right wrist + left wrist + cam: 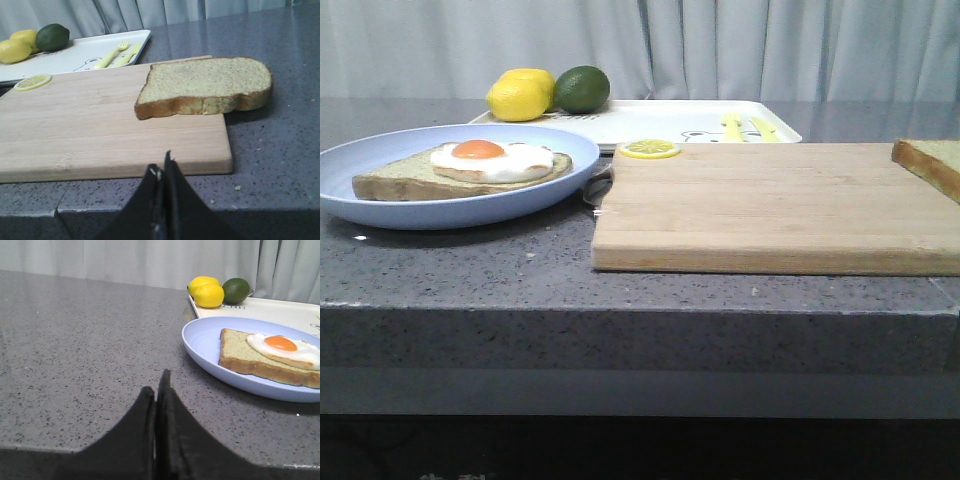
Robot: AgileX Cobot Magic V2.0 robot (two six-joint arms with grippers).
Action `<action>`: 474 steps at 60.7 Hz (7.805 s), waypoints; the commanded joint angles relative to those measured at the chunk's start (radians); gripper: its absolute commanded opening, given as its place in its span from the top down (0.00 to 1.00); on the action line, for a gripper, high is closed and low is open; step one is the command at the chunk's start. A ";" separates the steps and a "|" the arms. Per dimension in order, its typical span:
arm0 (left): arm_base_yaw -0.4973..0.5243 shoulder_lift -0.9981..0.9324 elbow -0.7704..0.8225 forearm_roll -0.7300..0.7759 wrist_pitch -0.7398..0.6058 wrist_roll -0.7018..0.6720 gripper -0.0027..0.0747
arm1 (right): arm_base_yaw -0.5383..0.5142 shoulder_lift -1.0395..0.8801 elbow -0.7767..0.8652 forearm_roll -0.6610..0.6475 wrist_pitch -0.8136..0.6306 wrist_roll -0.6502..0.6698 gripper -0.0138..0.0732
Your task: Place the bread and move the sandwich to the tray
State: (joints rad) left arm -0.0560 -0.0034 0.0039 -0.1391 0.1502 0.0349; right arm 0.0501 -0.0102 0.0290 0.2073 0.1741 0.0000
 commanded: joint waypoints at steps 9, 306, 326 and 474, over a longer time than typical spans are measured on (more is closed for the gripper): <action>-0.006 -0.021 0.001 -0.003 -0.082 -0.007 0.99 | -0.007 -0.012 -0.004 0.003 -0.083 -0.008 0.91; -0.006 0.581 -0.477 0.013 -0.113 -0.005 0.17 | -0.487 1.596 -1.270 0.496 0.864 -0.411 0.88; -0.006 0.581 -0.477 0.013 -0.113 -0.005 0.17 | -0.480 1.439 -1.282 0.778 0.922 -0.408 0.91; -0.006 0.581 -0.477 0.013 -0.113 -0.005 0.17 | 0.412 1.634 -1.301 1.113 0.347 -0.419 0.42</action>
State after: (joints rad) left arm -0.0560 0.5712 -0.4382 -0.1257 0.1223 0.0349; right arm 0.4697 1.7335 -1.2476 1.3686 0.4861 -0.4037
